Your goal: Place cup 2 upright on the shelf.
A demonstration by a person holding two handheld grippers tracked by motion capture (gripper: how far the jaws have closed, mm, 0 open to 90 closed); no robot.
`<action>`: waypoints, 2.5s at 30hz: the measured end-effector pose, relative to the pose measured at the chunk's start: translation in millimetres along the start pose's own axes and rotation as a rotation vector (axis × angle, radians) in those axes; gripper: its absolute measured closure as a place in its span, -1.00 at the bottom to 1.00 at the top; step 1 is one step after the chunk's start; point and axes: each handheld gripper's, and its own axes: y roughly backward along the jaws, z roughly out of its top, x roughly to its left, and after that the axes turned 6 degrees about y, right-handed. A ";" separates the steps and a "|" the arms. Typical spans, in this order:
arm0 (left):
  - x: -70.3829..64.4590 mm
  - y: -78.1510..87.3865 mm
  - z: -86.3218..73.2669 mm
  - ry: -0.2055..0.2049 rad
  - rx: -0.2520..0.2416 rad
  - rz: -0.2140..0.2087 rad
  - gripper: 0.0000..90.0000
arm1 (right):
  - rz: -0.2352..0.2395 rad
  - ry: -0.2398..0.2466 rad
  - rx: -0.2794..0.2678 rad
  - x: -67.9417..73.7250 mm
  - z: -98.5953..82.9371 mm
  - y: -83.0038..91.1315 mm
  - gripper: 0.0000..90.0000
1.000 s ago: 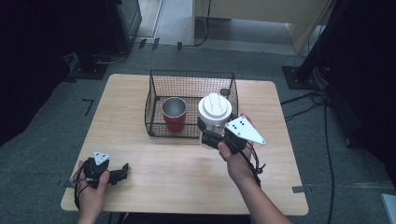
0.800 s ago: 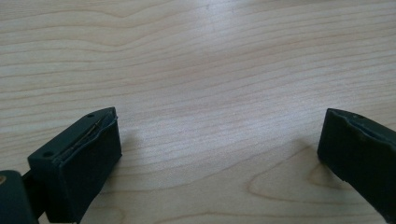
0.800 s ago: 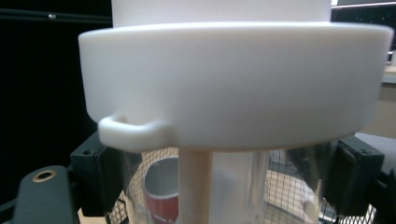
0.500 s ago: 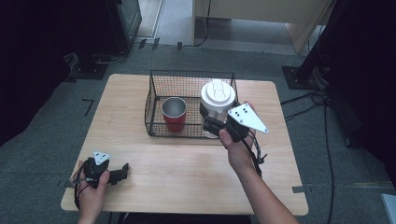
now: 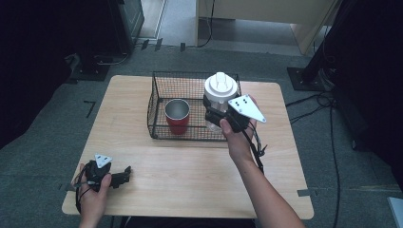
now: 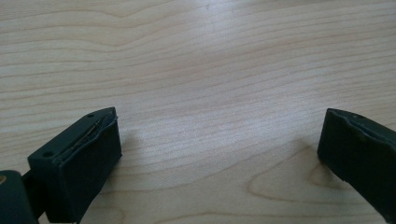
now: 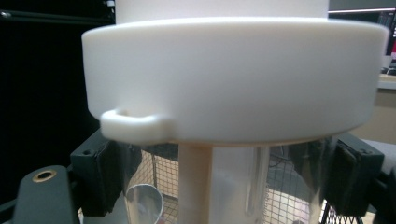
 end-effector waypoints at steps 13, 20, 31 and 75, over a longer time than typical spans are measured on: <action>0.1 0.0 0.0 0.000 0.000 -0.001 -1.00 | -0.031 0.016 0.069 0.3 -13.8 -34.6 -0.65; 0.0 0.0 -0.1 0.001 -0.001 0.000 -1.00 | -0.048 0.018 0.107 -1.9 -23.5 -49.0 -0.65; 0.1 0.1 -0.1 0.000 0.001 -0.001 -1.00 | -0.075 0.018 0.150 -7.5 -36.4 -64.5 -0.65; 0.3 0.2 -0.1 0.003 0.000 -0.004 -1.00 | -0.064 0.085 0.378 -8.1 -65.9 -116.0 -0.66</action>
